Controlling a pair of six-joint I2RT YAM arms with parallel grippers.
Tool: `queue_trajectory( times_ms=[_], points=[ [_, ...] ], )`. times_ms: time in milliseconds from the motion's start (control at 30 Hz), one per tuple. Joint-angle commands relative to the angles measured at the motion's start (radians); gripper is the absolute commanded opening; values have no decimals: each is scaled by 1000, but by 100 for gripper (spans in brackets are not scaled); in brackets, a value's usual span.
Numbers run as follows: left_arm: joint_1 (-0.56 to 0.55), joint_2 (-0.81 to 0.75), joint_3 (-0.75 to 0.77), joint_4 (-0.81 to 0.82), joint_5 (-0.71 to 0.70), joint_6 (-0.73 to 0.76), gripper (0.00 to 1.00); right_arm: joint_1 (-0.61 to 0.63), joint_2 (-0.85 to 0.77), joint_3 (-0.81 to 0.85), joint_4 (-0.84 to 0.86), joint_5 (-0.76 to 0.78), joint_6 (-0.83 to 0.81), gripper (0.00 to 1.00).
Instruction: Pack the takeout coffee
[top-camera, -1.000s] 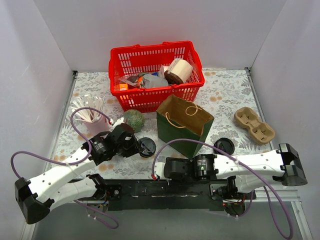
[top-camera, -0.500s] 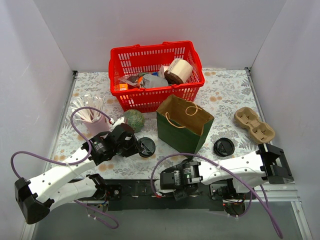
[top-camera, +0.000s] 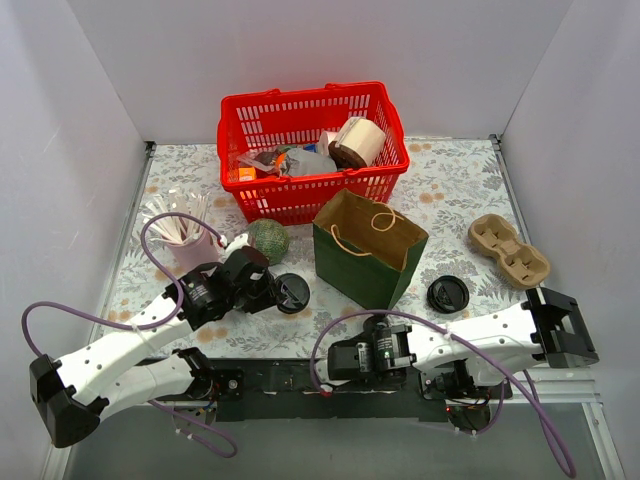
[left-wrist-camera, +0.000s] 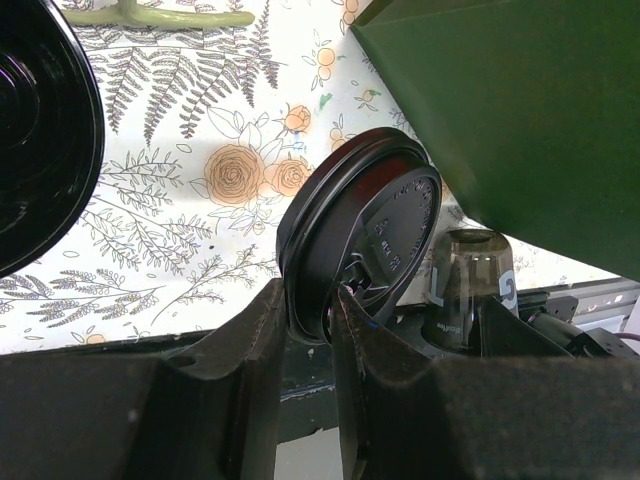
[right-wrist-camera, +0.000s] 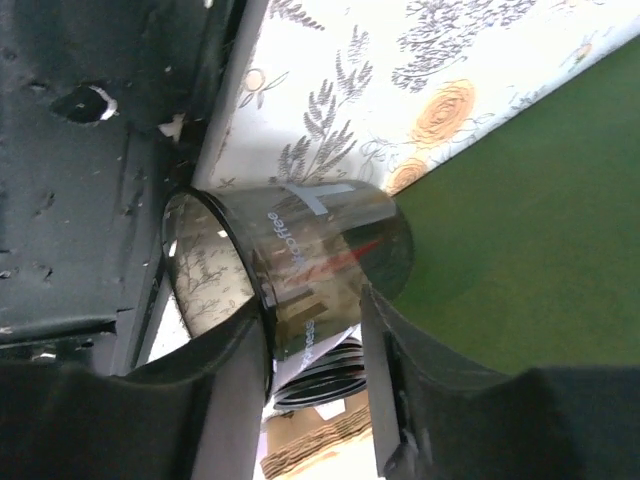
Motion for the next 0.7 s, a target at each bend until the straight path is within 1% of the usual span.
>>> queue_trajectory(
  times_ms=[0, 33, 67, 100, 133, 167, 300, 433, 467, 500, 533, 600, 633, 667],
  points=[
    [-2, -9, 44, -20, -28, 11, 0, -7, -29, -6, 45, 37, -15, 39],
    [-2, -12, 45, -24, -30, 11, 0, -7, -31, 1, 48, 32, -12, 30],
    [-2, -17, 47, -26, -33, 11, 0, -7, -36, 10, 42, 19, -11, 19],
    [-2, -29, 49, -27, -36, 11, 0, -7, -39, 23, 44, 8, -5, 14],
    [-2, -37, 53, -26, -39, 11, 0, -8, -42, 52, 48, -14, 6, 5],
    [-2, -44, 50, -23, -39, 14, 0, -10, -48, 67, 47, -31, 27, 1],
    [-2, -98, 47, -7, -48, 27, 0, -40, -43, 141, 48, -55, 115, 1],
    [-2, -164, 44, -20, -59, 25, 0, -125, -40, 187, 47, -32, 215, 1],
    [-2, -176, 47, -23, -62, 25, 0, -152, -42, 213, 55, -55, 236, 1],
    [-2, -189, 46, -24, -74, 21, 0, -213, -42, 231, 70, -92, 283, 1],
    [-2, -202, 49, -29, -82, 21, 0, -241, -37, 245, 99, -157, 310, 1],
    [-2, -245, 55, -36, -97, 13, 0, -312, -25, 294, 133, -193, 379, 1],
    [-2, -259, 56, -41, -111, 8, 0, -335, -4, 309, 145, -222, 452, 1],
    [-2, -293, 58, -43, -121, 7, 0, -355, 10, 325, 183, -239, 491, 1]
  ],
)
